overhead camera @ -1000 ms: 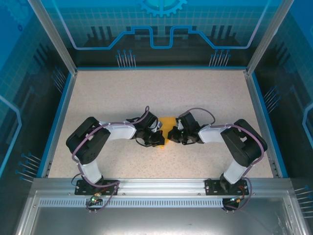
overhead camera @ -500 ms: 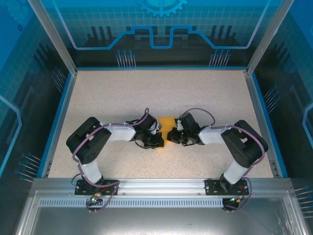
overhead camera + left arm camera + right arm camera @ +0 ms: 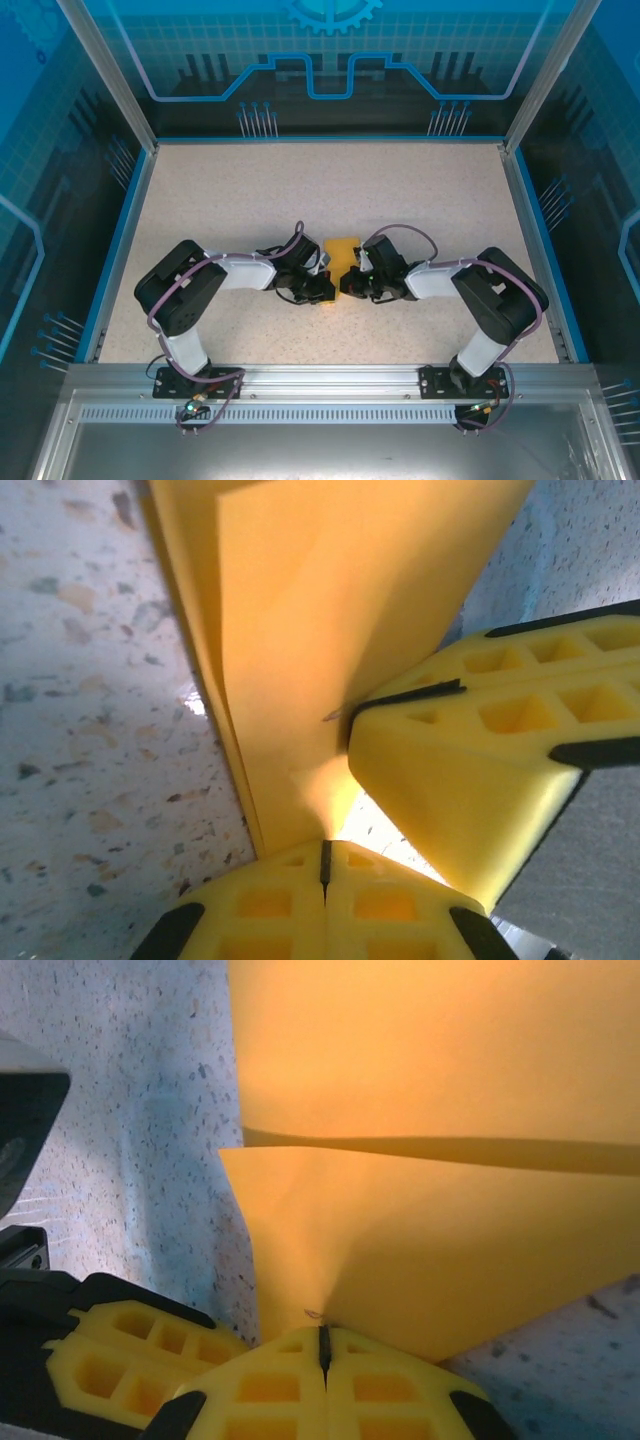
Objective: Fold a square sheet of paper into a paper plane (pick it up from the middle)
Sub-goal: Third fold the triangle at the center of the table.
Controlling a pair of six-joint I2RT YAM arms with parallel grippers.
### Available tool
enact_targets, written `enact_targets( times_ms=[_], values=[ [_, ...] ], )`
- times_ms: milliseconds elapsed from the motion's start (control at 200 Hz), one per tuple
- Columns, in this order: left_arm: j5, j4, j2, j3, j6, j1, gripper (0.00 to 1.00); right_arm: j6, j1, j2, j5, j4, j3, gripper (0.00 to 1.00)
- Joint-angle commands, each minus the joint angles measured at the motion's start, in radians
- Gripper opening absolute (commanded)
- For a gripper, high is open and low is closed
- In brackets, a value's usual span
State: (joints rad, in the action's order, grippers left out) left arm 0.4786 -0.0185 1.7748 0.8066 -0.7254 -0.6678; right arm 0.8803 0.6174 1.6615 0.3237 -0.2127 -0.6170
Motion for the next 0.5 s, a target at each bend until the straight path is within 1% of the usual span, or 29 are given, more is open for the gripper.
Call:
enact_targets(
  times_ms=[0,110,345,495],
  values=[
    [-0.103,-0.126,0.035,-0.053,-0.005,-0.006,0.00,-0.064,-0.063,0.012,-0.063,0.101,-0.021,0.00],
    [-0.106,-0.153,0.048,-0.064,-0.008,-0.006,0.00,-0.098,-0.113,0.035,-0.078,0.120,-0.049,0.00],
    [-0.113,-0.163,0.045,-0.092,-0.009,-0.006,0.00,-0.112,-0.202,0.083,-0.088,0.145,-0.114,0.00],
    [-0.105,-0.170,0.038,-0.078,0.000,-0.007,0.00,-0.117,-0.250,0.069,-0.099,0.183,-0.152,0.00]
  ],
)
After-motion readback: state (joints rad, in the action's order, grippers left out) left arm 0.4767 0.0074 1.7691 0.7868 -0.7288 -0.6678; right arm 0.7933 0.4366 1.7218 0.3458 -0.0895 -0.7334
